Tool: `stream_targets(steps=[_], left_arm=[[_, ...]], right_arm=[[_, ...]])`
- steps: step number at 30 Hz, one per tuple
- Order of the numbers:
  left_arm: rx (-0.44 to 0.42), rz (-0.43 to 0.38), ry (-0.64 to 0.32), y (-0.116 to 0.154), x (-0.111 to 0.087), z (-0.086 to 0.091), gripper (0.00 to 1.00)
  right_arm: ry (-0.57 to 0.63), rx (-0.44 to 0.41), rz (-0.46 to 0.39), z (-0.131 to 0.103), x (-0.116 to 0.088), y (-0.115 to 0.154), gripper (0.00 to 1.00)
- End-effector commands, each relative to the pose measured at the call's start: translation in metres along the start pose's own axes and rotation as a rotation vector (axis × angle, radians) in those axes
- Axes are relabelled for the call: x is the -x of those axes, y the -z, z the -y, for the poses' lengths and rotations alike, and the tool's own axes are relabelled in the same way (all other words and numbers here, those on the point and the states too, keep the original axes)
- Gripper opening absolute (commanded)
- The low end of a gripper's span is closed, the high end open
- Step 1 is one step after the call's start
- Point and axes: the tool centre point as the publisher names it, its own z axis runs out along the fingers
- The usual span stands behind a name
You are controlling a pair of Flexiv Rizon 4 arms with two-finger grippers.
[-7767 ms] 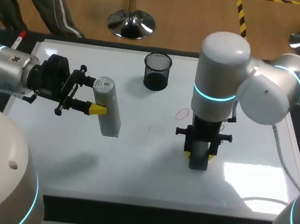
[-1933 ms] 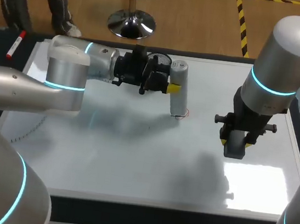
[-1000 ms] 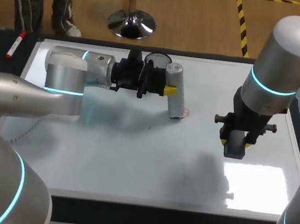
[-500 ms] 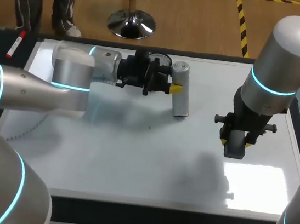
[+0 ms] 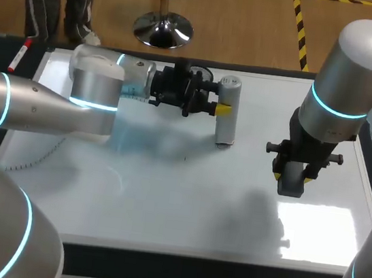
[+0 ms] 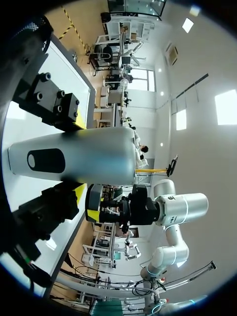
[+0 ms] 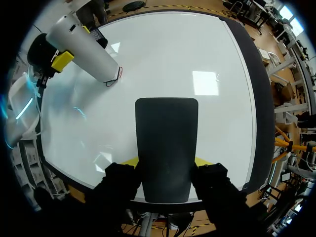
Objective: Pick up the inspection probe, press it on each red-marked spot on the whiteboard one by one, put down the probe, pick up the eraser, and wipe off all the red marks.
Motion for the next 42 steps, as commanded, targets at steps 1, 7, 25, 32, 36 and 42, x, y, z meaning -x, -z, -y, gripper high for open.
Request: stream_targets(steps=[1, 7, 25, 32, 36, 42], left_arm=[[0.023, 0.008, -0.001, -0.006, 0.001, -0.013, 0.0], [0.057, 0.012, 0.0, -0.01, -0.001, -0.016, 0.0], [0.087, 0.052, 0.008, -0.01, -0.012, -0.029, 0.0], [0.101, 0.049, 0.008, -0.009, -0.018, -0.036, 0.0], [0.103, 0.046, 0.007, -0.011, -0.02, -0.039, 0.0], [0.083, 0.034, 0.018, -0.013, -0.022, -0.041, 0.0]], right_arm=[[0.001, 0.0, -0.002, 0.0, 0.001, 0.0, 0.0], [0.001, 0.0, -0.002, 0.0, 0.001, 0.0, 0.0], [0.001, 0.0, -0.002, 0.0, 0.001, 0.0, 0.0], [0.001, 0.0, -0.002, 0.0, 0.001, 0.0, 0.0], [0.001, 0.0, -0.002, 0.0, 0.001, 0.0, 0.0], [0.001, 0.0, -0.002, 0.0, 0.001, 0.0, 0.0]])
